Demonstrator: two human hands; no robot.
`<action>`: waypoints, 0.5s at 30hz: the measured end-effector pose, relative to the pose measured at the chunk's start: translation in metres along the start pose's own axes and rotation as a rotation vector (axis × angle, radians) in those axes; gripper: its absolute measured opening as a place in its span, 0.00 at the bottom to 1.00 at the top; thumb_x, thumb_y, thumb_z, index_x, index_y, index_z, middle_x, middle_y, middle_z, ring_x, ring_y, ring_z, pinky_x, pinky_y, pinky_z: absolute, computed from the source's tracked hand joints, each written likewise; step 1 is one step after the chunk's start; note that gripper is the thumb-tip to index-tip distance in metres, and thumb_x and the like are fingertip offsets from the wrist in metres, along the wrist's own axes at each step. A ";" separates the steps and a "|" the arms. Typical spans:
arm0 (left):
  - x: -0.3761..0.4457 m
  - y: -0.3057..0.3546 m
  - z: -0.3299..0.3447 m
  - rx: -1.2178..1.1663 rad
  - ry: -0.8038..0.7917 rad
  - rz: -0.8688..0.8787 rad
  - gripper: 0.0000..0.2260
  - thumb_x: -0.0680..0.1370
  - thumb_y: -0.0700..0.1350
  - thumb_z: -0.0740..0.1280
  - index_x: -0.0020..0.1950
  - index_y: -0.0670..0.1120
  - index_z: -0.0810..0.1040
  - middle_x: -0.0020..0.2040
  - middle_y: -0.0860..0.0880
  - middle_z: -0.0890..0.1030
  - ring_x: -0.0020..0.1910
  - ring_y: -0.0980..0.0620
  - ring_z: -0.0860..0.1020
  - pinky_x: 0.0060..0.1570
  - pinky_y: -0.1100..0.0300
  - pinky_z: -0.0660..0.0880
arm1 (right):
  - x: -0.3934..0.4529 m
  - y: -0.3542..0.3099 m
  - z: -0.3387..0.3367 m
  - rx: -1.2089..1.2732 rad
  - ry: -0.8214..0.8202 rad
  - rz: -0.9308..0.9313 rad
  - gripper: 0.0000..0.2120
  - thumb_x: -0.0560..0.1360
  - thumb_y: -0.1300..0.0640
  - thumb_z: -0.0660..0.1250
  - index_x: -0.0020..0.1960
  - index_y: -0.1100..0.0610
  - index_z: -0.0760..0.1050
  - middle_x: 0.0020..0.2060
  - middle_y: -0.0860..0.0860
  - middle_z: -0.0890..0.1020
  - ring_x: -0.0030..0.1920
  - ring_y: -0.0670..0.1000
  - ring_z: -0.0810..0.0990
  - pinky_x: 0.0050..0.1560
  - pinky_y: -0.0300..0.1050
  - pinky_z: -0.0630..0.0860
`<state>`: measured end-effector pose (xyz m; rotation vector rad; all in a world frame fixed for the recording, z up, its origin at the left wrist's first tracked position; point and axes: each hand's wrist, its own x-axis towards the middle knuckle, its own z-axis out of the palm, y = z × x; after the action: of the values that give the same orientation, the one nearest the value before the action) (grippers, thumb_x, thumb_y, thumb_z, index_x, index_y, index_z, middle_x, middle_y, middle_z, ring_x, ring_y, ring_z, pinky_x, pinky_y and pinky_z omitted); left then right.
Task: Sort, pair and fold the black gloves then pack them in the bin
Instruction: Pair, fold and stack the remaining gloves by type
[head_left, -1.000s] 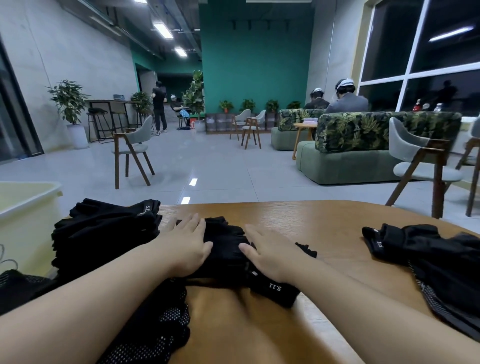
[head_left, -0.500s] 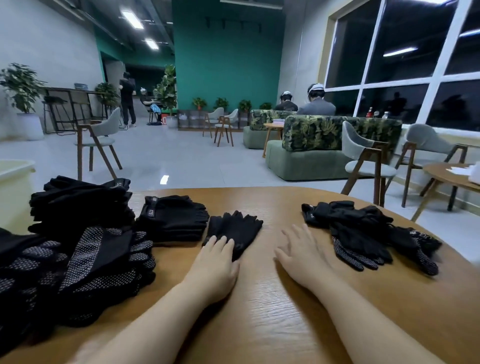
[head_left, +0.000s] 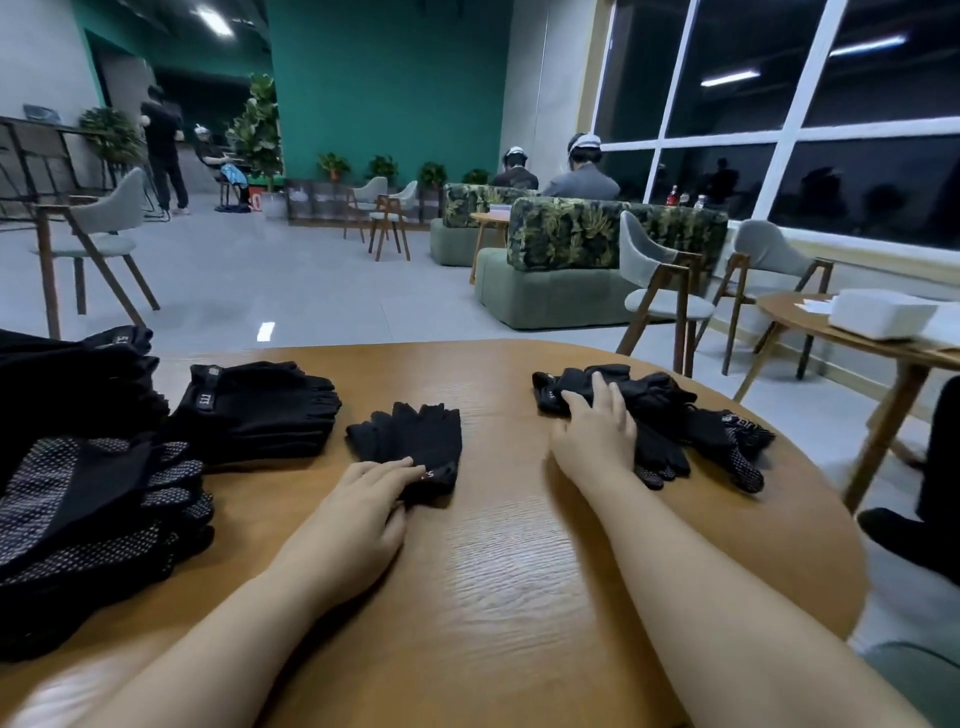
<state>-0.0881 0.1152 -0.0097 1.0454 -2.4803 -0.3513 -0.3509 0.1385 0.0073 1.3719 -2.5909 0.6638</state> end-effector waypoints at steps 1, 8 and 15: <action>-0.001 0.000 0.000 -0.007 -0.011 0.018 0.21 0.81 0.44 0.57 0.73 0.55 0.62 0.73 0.59 0.62 0.72 0.60 0.56 0.69 0.67 0.52 | 0.007 0.001 0.000 -0.045 -0.041 -0.025 0.22 0.79 0.53 0.55 0.72 0.49 0.64 0.77 0.52 0.48 0.76 0.54 0.44 0.74 0.52 0.46; -0.001 -0.003 0.003 -0.024 -0.005 0.023 0.18 0.80 0.44 0.58 0.70 0.53 0.69 0.72 0.58 0.64 0.74 0.60 0.54 0.70 0.67 0.51 | 0.030 0.003 0.005 -0.360 -0.162 -0.052 0.19 0.80 0.50 0.49 0.68 0.53 0.68 0.70 0.52 0.65 0.68 0.56 0.59 0.64 0.56 0.58; 0.002 0.000 0.002 0.023 -0.067 -0.039 0.17 0.81 0.49 0.56 0.70 0.55 0.67 0.75 0.60 0.59 0.75 0.60 0.49 0.73 0.57 0.54 | 0.023 0.006 0.001 0.098 0.155 -0.074 0.17 0.79 0.57 0.58 0.66 0.61 0.68 0.66 0.56 0.68 0.64 0.58 0.69 0.62 0.50 0.67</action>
<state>-0.0901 0.1143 -0.0110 1.1097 -2.5313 -0.3768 -0.3692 0.1238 0.0120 1.3765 -2.4055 0.8589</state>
